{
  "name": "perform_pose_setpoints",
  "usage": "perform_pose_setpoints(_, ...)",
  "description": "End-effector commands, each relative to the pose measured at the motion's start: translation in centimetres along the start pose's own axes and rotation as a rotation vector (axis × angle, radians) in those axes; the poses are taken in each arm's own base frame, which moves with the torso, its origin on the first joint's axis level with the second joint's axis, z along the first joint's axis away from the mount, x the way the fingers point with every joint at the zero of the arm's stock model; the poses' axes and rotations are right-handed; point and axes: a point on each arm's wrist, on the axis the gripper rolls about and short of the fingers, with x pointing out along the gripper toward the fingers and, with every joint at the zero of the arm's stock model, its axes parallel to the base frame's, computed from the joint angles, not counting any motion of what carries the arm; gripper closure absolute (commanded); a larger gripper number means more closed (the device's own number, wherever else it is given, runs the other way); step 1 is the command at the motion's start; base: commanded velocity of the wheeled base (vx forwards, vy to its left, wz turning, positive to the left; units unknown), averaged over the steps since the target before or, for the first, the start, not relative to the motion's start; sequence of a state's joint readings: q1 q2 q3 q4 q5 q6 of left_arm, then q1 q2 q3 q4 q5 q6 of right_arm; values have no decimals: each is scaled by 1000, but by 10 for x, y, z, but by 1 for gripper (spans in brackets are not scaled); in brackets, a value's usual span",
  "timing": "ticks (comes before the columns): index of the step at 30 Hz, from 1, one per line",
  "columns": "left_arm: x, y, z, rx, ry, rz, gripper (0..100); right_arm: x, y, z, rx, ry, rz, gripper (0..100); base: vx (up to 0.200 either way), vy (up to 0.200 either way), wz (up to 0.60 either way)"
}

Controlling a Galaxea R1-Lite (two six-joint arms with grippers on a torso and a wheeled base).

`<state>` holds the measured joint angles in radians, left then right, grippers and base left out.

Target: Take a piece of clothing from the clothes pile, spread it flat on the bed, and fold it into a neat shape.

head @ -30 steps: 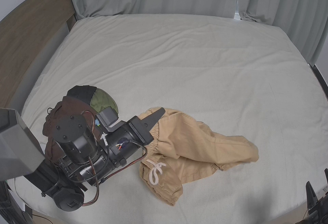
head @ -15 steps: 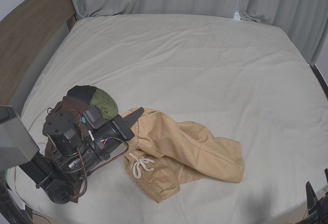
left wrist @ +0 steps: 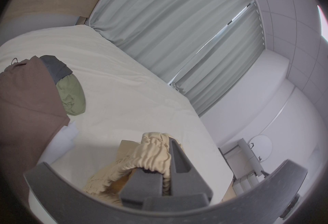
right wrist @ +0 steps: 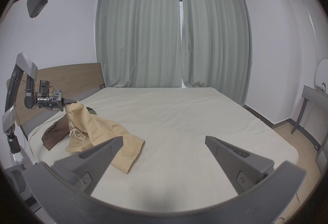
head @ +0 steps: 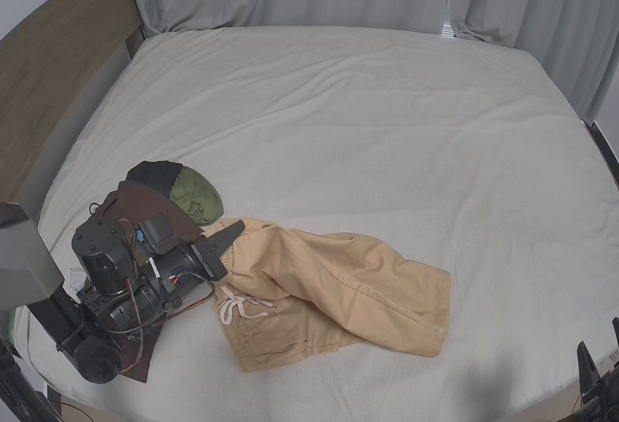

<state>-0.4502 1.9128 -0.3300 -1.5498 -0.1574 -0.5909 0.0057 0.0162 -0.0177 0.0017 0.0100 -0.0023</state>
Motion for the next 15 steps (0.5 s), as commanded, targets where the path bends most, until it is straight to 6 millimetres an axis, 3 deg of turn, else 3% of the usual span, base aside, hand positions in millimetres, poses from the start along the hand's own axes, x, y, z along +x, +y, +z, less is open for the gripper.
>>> perform_pose_setpoints(1, -5, 12, -4, 10, 33, 38, 100, 0, 0, -5, -1, 0, 1, 0, 0, 0, 0)
perform_pose_setpoints(15, -9, 42, 7, 5, 32, 79, 100, 0, 0, -5, -8, 0, 3, 0, 0, 0, 0)
